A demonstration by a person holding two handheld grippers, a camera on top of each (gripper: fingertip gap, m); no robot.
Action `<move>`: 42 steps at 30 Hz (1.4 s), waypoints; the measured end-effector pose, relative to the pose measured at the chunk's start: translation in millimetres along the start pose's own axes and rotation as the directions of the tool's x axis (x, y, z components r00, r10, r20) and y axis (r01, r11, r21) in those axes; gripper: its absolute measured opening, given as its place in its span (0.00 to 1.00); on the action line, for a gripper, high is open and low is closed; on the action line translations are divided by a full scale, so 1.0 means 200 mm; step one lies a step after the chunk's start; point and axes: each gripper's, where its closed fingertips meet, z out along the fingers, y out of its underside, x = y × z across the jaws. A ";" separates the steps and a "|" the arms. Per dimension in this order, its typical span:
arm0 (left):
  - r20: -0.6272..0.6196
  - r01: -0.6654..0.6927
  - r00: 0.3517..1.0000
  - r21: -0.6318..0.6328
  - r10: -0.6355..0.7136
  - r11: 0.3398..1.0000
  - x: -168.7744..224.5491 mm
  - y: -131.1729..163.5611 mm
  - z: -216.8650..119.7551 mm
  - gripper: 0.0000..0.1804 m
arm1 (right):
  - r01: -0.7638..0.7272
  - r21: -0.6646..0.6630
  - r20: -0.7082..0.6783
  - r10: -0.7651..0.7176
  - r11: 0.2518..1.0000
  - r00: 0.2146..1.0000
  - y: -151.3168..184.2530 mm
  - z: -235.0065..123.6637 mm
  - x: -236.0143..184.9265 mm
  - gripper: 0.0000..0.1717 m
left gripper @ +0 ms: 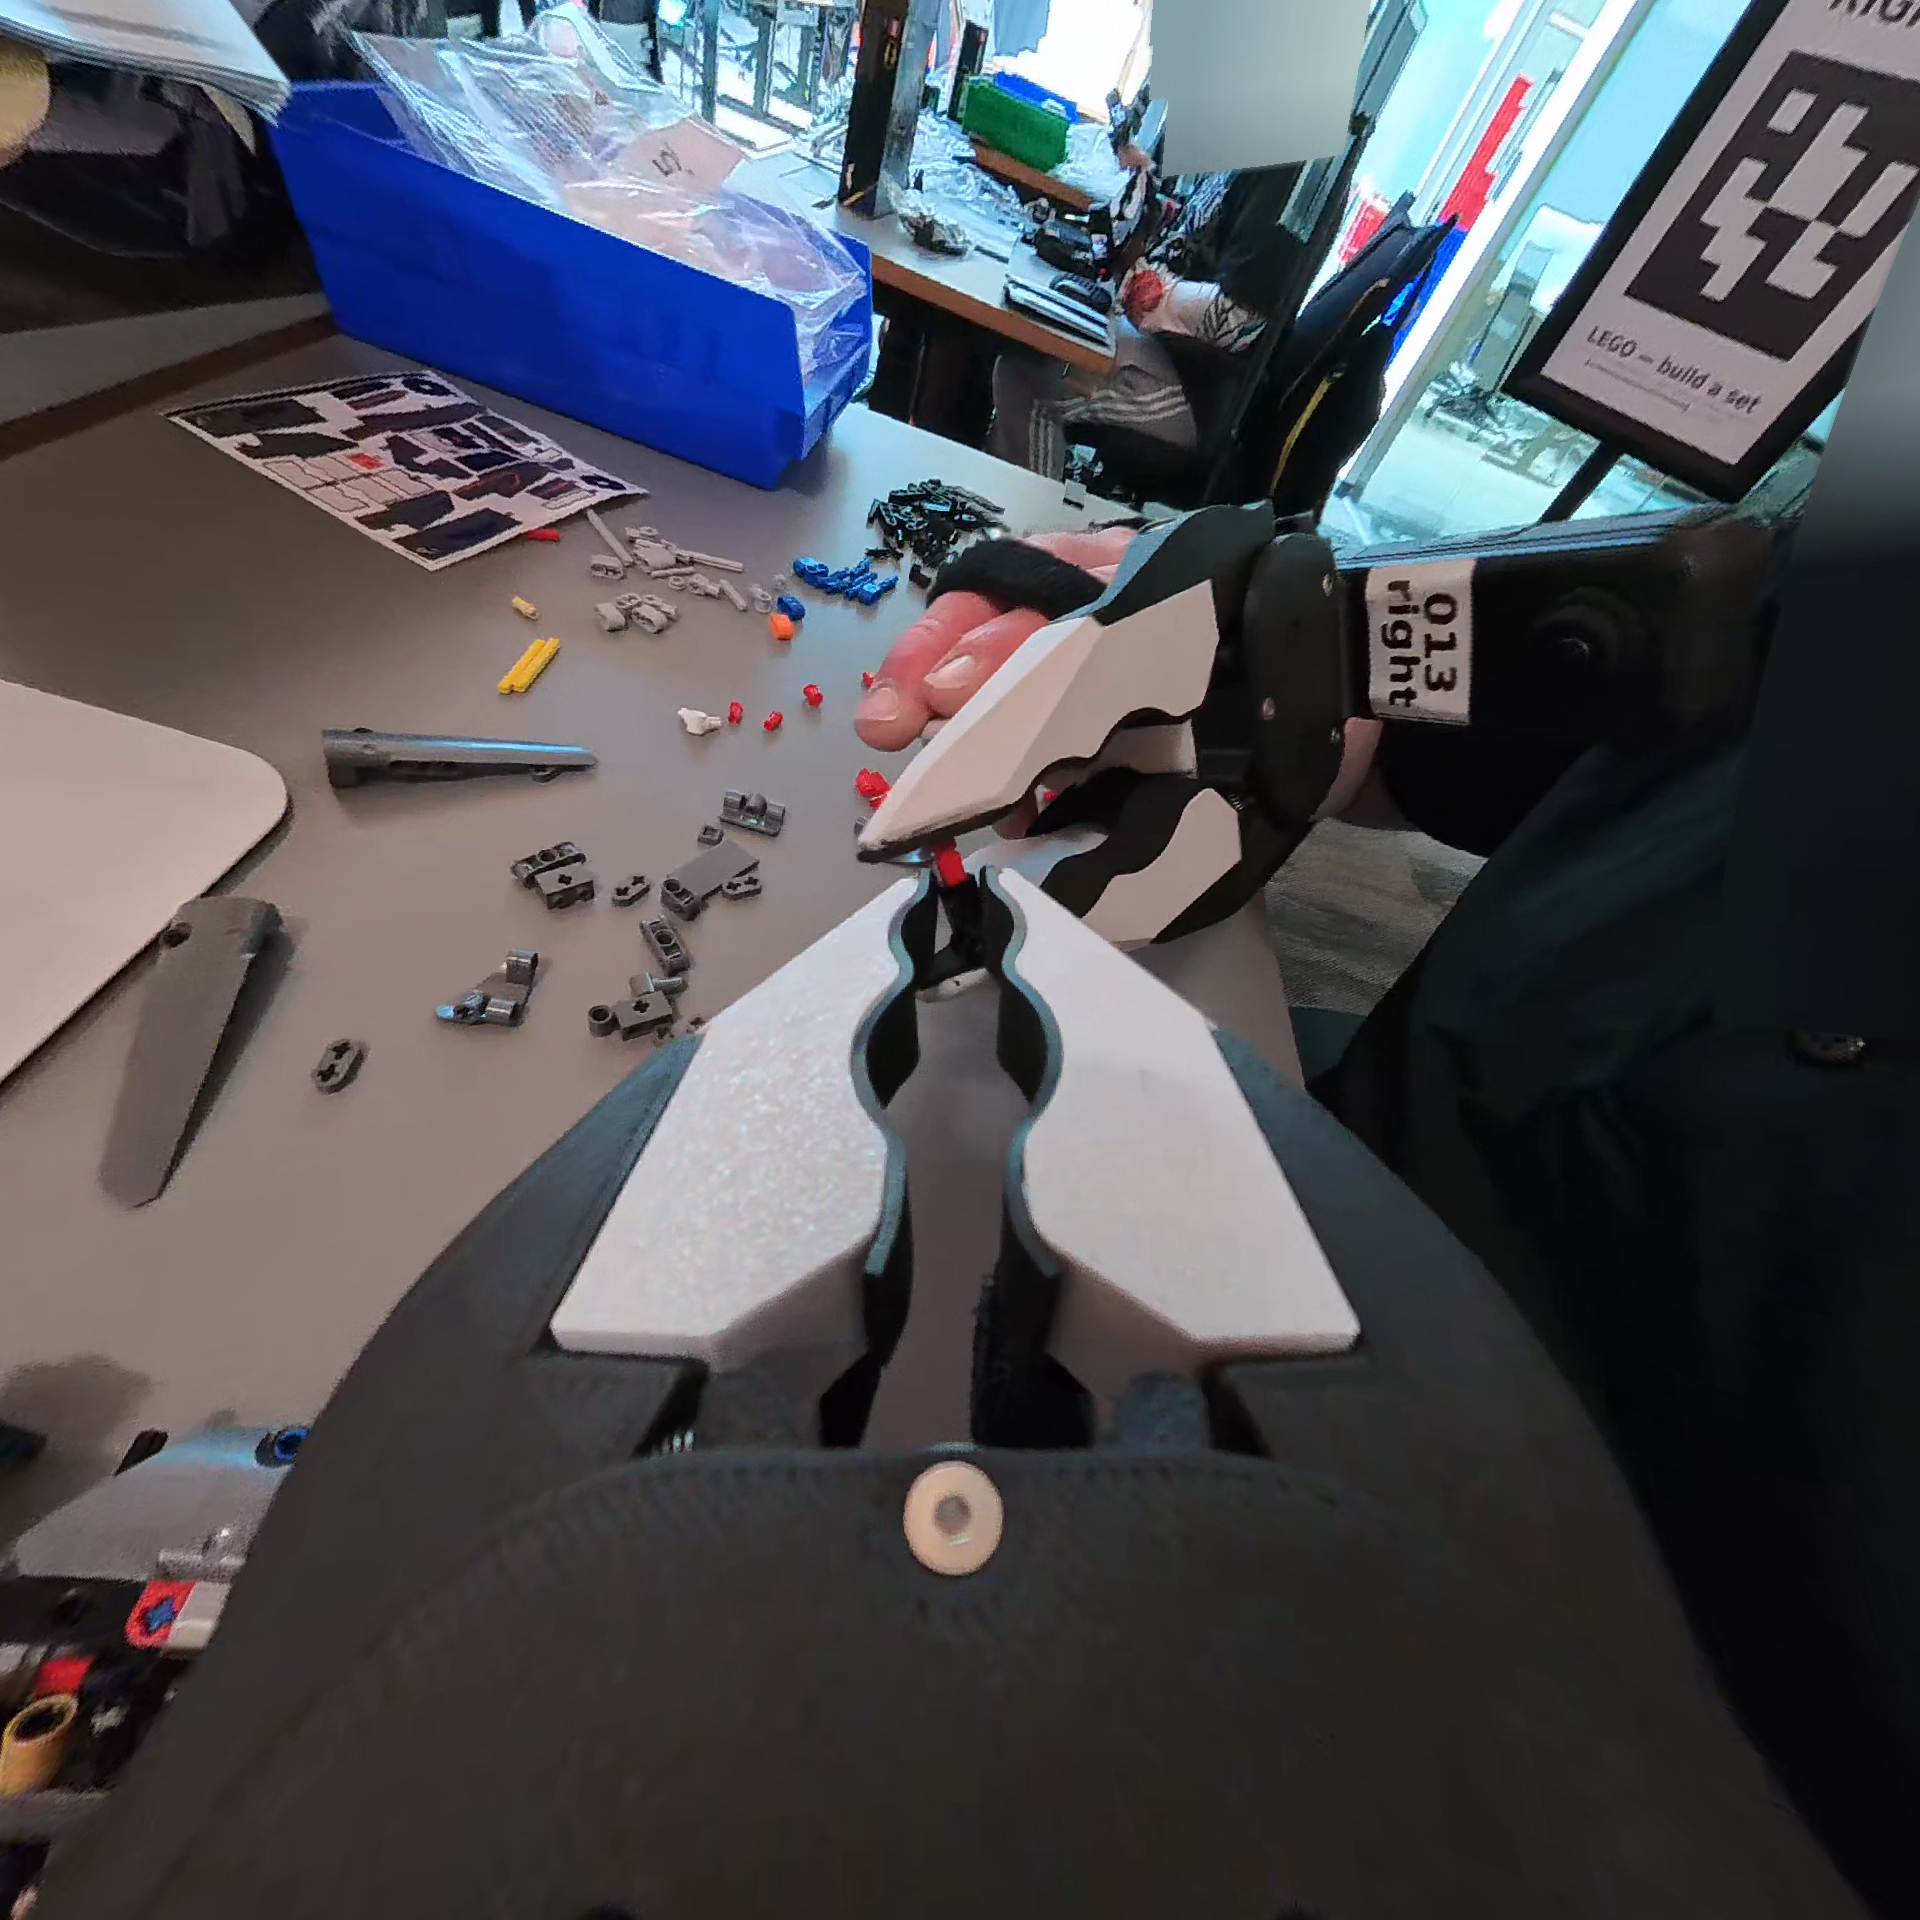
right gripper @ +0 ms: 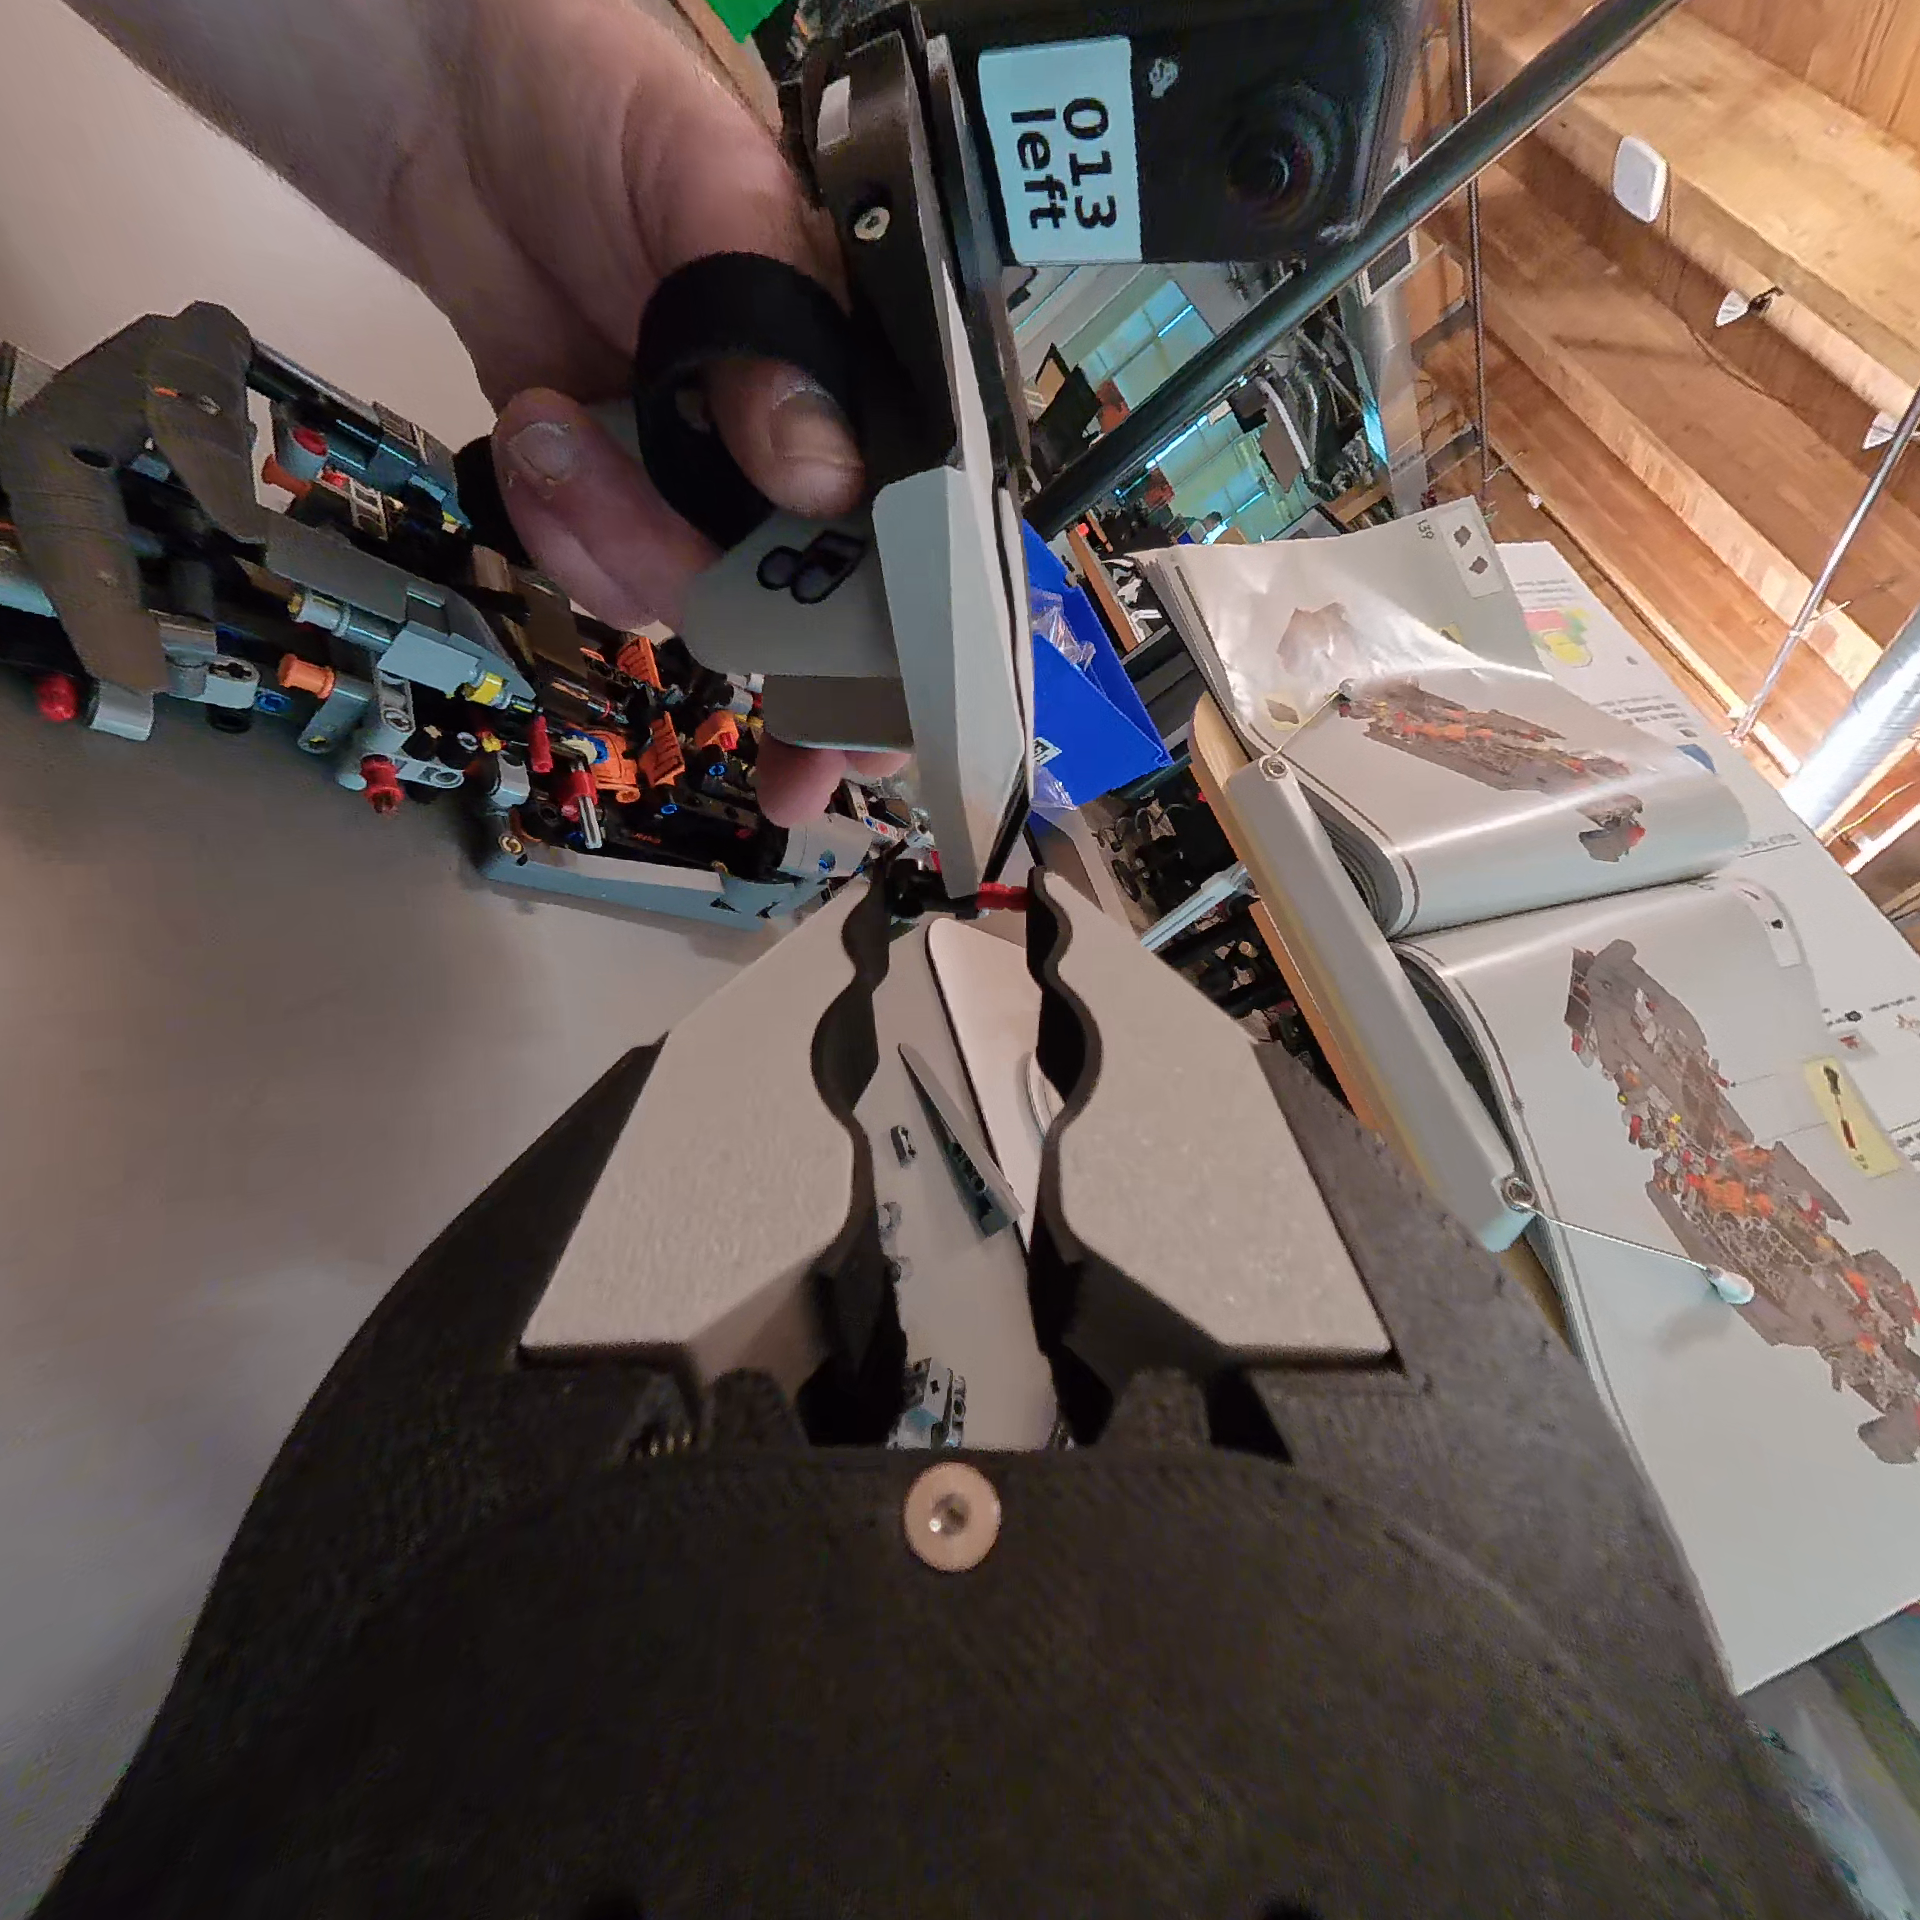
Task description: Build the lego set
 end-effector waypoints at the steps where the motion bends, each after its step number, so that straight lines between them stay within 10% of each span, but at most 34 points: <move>1: -0.008 0.010 1.000 0.002 -0.010 1.000 0.00 0.00 0.00 0.03 | -0.002 -0.001 0.001 0.002 1.000 1.000 0.00 0.00 0.00 0.14; 18: -0.264 0.070 0.964 0.342 0.024 0.937 0.08 -0.23 -0.13 0.03 | -0.262 0.095 0.037 0.260 0.960 0.965 -0.06 -0.08 0.12 0.12; 26: -0.173 -0.046 0.980 0.303 0.102 0.952 0.09 -0.23 -0.12 0.03 | -0.476 0.145 0.184 0.449 0.868 0.874 -0.11 -0.11 0.12 0.08; 31: 0.051 -0.099 0.994 0.116 0.094 0.988 -0.04 -0.12 -0.14 0.03 | -0.394 0.092 0.161 0.377 0.915 0.912 -0.05 -0.07 0.06 0.13; 42: 0.067 0.071 0.995 0.066 -0.075 0.995 -0.01 0.01 -0.06 0.03 | -0.098 -0.006 0.011 0.098 0.995 0.995 -0.06 0.05 -0.02 0.15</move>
